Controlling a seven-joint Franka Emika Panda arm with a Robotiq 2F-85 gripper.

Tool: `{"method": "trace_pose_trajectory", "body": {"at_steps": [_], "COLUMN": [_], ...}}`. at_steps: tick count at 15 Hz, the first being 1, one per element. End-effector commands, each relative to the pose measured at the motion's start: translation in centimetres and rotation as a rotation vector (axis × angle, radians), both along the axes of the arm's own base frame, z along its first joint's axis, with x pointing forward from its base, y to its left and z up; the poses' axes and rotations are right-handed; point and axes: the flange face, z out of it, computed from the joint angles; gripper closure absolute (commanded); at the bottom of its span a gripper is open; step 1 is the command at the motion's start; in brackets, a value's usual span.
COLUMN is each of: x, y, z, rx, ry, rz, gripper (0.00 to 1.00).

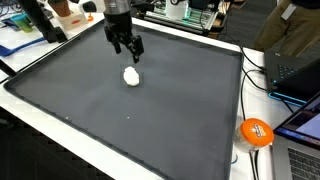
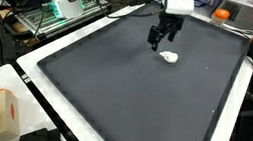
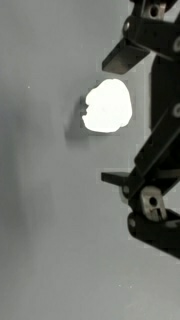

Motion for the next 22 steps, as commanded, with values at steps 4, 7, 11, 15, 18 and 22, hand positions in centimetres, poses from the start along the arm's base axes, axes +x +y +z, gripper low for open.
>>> {"method": "trace_pose_trajectory", "body": {"at_steps": [4,7,11,15,18,22], "x": [0.0,-0.1,-0.4,-1.1,-0.6,-0.6], "y": [1.0,1.4,1.7,1.7,1.7,1.7], "z": [0.1,-0.3,-0.9,-1.3,-1.1,-1.1], "rx": [-0.005,0.004,0.018,0.061,0.058,0.059], "ry": [-0.09,-0.156,-0.211,-0.301,-0.324,-0.336], "rz": [0.007,-0.006,-0.015,-0.056,-0.054,-0.054], "gripper": [0.0,0.0,0.0,0.0,0.0,0.0]}}
